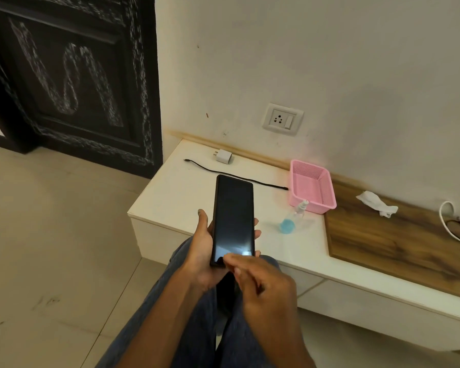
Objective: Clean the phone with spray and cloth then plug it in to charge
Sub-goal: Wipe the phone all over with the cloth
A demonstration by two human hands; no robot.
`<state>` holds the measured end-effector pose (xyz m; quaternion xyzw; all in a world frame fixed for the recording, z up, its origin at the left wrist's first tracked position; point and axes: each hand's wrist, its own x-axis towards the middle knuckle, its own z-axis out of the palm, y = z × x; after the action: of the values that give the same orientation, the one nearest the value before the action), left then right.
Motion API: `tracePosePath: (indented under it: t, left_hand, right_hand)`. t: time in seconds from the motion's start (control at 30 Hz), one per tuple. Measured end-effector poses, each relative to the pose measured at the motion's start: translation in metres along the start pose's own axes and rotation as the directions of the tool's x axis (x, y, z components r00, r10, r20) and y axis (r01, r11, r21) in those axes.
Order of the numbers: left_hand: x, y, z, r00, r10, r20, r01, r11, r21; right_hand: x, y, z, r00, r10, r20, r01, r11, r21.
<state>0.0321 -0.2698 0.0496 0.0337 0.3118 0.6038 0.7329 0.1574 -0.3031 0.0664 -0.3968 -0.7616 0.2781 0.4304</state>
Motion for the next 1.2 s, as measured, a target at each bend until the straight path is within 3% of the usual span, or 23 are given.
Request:
tracePosePath:
  t: [0.1,0.27,0.4,0.87,1.07,1.2]
  left_hand:
    - [-0.001,0.001,0.002,1.000,-0.010,-0.003,0.010,1.000,0.005]
    - [-0.006,-0.001,0.009,0.994,-0.057,-0.091,0.065,0.994,0.091]
    - [-0.009,-0.001,0.011,0.995,-0.047,-0.086,0.059,0.989,0.138]
    - [-0.014,0.005,0.015,0.995,-0.038,-0.095,0.045,0.996,0.072]
    - [-0.012,0.004,0.013,0.995,-0.059,-0.086,0.063,0.997,0.038]
    - [-0.012,0.004,0.013,0.994,-0.057,-0.091,0.059,0.998,0.019]
  right_hand:
    - [0.015,-0.024,-0.020,0.948,0.314,0.053,-0.309,0.869,0.387]
    - [0.040,-0.038,-0.037,0.888,0.414,0.200,-0.445,0.664,0.601]
    - [0.046,-0.038,-0.037,0.863,0.462,0.205,-0.489,0.661,0.568]
    - [0.060,-0.033,-0.043,0.824,0.519,0.225,-0.539,0.597,0.595]
    - [0.064,-0.029,-0.045,0.835,0.524,0.167,-0.526,0.671,0.522]
    - [0.066,-0.029,-0.046,0.880,0.459,0.123,-0.463,0.771,0.437]
